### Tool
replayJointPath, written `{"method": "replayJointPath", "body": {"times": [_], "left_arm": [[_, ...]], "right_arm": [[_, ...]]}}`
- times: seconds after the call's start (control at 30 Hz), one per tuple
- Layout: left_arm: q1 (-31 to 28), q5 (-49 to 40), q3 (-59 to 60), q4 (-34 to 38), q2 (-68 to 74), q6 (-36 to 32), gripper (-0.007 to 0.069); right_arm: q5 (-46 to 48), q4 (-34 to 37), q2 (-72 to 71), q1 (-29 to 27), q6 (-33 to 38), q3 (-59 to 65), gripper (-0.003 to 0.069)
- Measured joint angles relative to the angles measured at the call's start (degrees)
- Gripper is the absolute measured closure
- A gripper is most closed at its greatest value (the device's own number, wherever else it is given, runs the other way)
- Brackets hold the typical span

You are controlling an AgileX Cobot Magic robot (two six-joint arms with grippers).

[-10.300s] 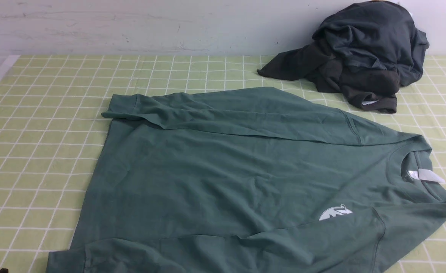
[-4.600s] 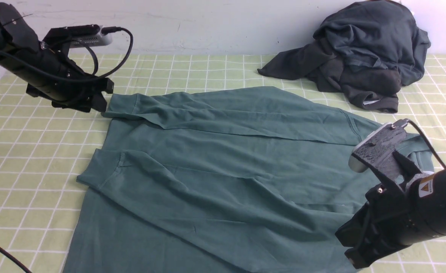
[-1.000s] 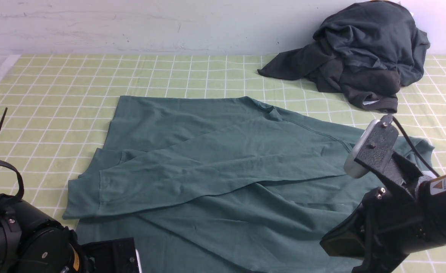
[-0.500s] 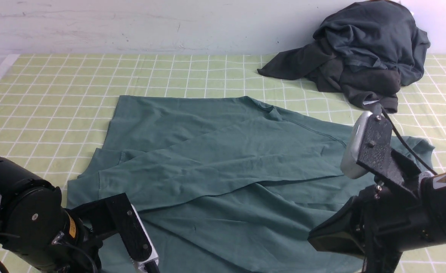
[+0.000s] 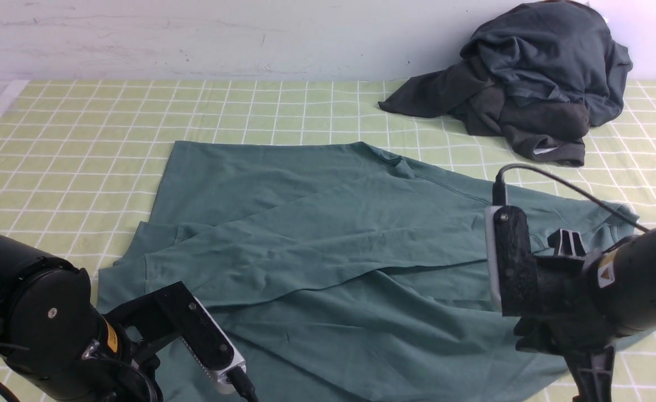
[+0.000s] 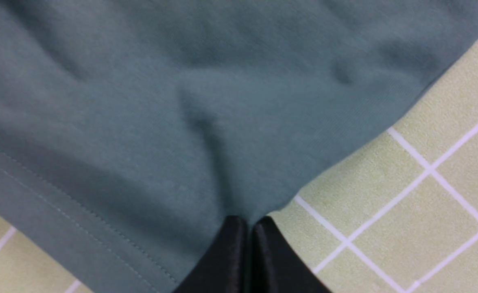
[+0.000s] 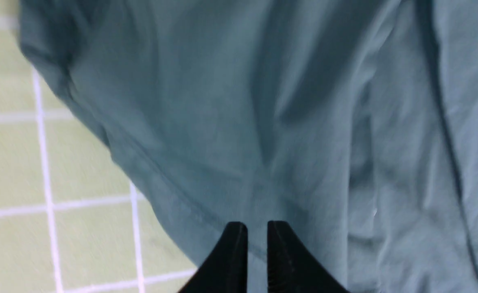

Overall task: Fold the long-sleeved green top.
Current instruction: Use both arms simultaneously to clamp the lower edge of the clothing fabric

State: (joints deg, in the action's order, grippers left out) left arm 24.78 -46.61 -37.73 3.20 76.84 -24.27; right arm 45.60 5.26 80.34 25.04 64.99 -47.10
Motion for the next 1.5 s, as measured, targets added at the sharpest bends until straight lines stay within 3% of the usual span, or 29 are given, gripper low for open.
{"method": "replayJointPath", "body": {"times": [0.17, 0.27, 0.53, 0.77, 1.33, 1.5], "left_arm": [[0.00, -0.38, 0.00, -0.07, 0.00, 0.00, 0.0628], [0.00, -1.16, 0.00, -1.15, 0.00, 0.00, 0.0628], [0.00, -1.62, 0.00, -1.93, -0.09, 0.06, 0.0628], [0.00, -2.36, 0.00, -1.93, -0.09, 0.06, 0.0628], [0.00, -2.77, 0.00, -1.93, -0.16, 0.06, 0.0628], [0.00, -2.77, 0.00, -2.00, -0.16, 0.06, 0.0628]], "right_arm": [[-1.33, -13.01, 5.18, 0.00, -4.52, 1.61, 0.0440], [-3.87, -18.03, 6.16, -1.15, -6.40, 3.88, 0.0410], [-12.58, -22.02, 6.23, -9.79, -6.99, 7.81, 0.0400], [-13.60, -22.91, 6.35, -13.08, -6.49, 8.29, 0.0400], [-13.47, -23.06, 11.03, -13.15, -1.96, 8.37, 0.0457], [-13.51, -23.06, 10.85, -13.15, -2.21, 8.21, 0.0578]]}}
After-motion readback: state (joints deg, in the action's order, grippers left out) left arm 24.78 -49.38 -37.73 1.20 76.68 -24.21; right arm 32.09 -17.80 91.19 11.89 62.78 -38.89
